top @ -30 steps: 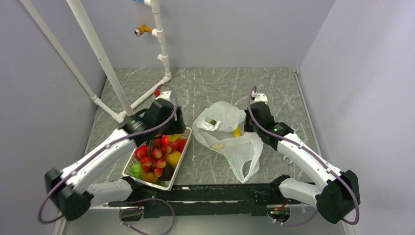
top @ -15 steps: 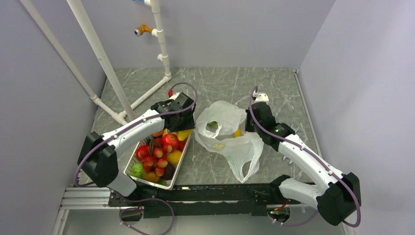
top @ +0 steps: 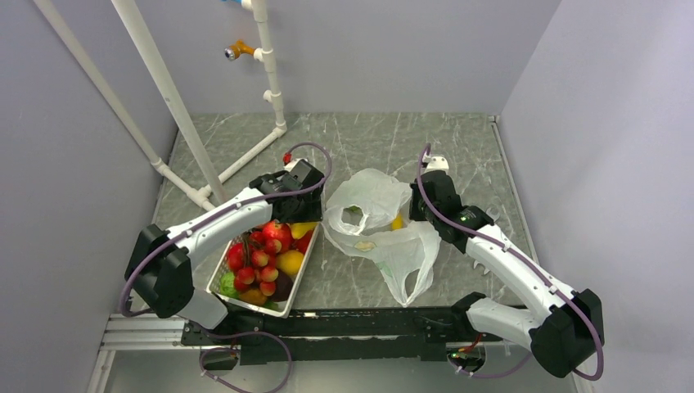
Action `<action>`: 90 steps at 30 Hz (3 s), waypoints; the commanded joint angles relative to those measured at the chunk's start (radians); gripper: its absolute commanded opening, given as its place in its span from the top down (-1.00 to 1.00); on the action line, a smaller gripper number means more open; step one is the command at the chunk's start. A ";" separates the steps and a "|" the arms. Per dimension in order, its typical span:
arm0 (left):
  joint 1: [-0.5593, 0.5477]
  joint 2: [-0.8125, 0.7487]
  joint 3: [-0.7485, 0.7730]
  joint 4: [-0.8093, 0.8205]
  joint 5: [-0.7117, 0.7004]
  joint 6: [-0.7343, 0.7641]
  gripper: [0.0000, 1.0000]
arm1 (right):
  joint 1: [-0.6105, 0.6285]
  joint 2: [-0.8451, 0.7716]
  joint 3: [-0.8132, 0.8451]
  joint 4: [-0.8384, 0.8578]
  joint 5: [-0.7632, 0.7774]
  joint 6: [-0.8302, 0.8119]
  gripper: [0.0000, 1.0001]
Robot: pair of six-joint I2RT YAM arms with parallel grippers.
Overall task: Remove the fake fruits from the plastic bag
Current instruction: Place the fake fruit in the bin, then take out the fake fruit from the plastic bag.
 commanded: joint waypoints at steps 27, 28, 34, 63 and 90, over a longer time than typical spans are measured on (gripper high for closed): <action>-0.003 -0.252 0.074 -0.021 0.088 0.136 -0.80 | -0.002 -0.009 0.061 0.011 -0.055 -0.030 1.00; -0.002 -0.290 0.071 -0.010 0.106 0.147 -0.81 | -0.002 -0.005 0.072 0.002 -0.066 -0.036 1.00; 0.003 -0.540 -0.006 0.127 0.282 0.210 -0.87 | -0.002 -0.002 0.112 -0.017 -0.172 -0.048 1.00; -0.455 -0.116 -0.029 0.509 0.198 0.377 -0.48 | -0.001 0.000 0.110 -0.021 -0.211 -0.020 1.00; -0.256 0.354 0.148 0.707 0.149 0.410 -0.28 | 0.023 -0.081 -0.095 -0.041 -0.147 0.126 1.00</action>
